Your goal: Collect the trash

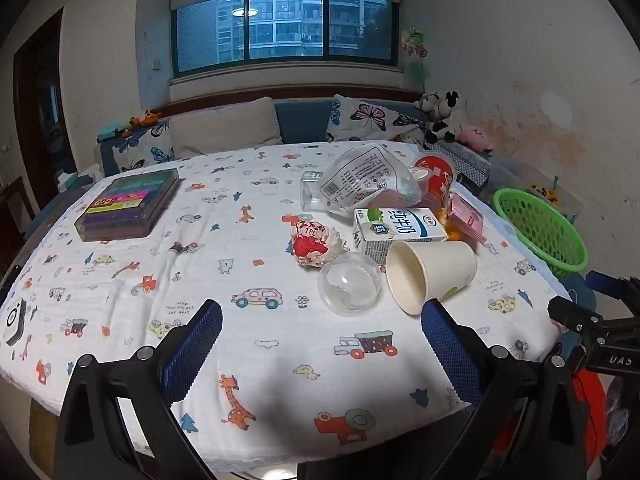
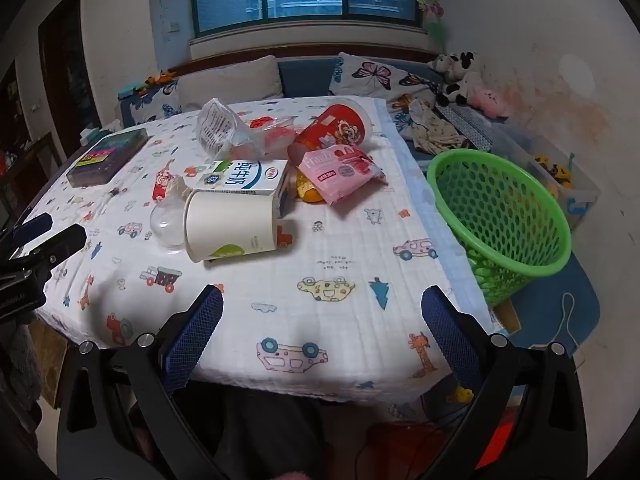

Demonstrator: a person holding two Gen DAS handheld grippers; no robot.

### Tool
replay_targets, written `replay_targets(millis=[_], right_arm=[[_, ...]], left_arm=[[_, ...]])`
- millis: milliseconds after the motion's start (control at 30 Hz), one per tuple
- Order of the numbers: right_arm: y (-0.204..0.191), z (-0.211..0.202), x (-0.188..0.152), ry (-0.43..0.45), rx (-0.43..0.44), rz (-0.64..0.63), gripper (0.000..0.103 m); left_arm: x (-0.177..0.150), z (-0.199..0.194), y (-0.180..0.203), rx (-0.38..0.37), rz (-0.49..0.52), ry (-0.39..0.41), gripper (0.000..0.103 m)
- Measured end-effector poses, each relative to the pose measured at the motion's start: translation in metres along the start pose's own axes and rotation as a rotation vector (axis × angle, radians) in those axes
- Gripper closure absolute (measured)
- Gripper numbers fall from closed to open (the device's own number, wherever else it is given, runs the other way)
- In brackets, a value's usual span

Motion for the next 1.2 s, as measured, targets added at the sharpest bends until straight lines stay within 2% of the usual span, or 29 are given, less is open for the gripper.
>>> replay_targets(millis=[500,1200], right_arm=[[0.005,-0.002,0.001,-0.004,-0.008,0.012,0.004],[0.008,0.0,0.003,-0.005,-0.017,0.021,0.004]], left_arm=[[0.007,0.0,0.013,-0.014,0.016,-0.001,0.006],[-0.002,0.001,0.013,-0.019,0.023,0.005,0.006]])
Point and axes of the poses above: each gripper's, at about its wrist camera, not at the fingertips, and z roughly the way its jaws point, y to its right, x to its top, the point moved 9 cm from there along z, roughly the way its jaws point, and after that the axes turned 15 degrees about z, right-handed, at the moved point
